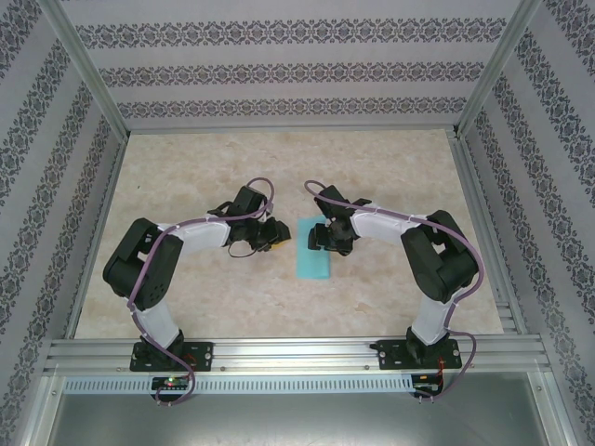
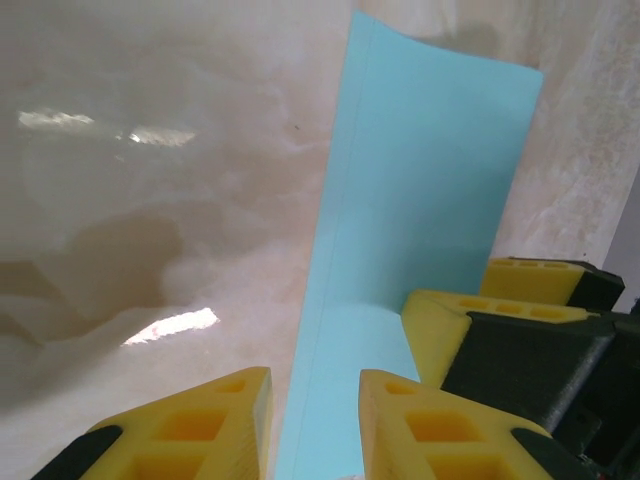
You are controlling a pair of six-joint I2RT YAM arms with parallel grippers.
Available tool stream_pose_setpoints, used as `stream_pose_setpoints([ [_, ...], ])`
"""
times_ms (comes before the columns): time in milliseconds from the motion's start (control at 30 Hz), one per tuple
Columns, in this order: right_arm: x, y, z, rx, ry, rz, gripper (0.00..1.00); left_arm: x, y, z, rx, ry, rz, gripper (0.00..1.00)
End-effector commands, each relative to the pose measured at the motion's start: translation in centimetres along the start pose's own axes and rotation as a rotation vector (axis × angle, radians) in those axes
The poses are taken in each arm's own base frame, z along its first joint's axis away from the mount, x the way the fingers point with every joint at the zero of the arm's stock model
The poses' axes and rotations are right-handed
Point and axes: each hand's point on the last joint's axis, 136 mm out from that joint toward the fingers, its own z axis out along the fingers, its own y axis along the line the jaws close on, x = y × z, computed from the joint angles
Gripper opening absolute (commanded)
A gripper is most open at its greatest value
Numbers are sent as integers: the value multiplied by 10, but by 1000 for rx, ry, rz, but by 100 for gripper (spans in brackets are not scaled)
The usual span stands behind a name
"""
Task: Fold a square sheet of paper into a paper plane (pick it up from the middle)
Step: Hold the square sheet of paper at the center of the table.
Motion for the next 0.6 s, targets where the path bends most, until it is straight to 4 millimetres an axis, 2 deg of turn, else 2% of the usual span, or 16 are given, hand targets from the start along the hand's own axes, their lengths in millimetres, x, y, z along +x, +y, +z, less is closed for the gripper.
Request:
stream_pose_setpoints([
  [0,23,-11,36,44,71,-40,60,-8,20,-8,-38,-31,-9,30],
  [200,29,-14,40,73,87,-25,62,-18,30,-19,-32,-71,-35,30],
  [567,26,-14,42,96,89,27,62,-19,27,-19,-10,-63,-31,30],
])
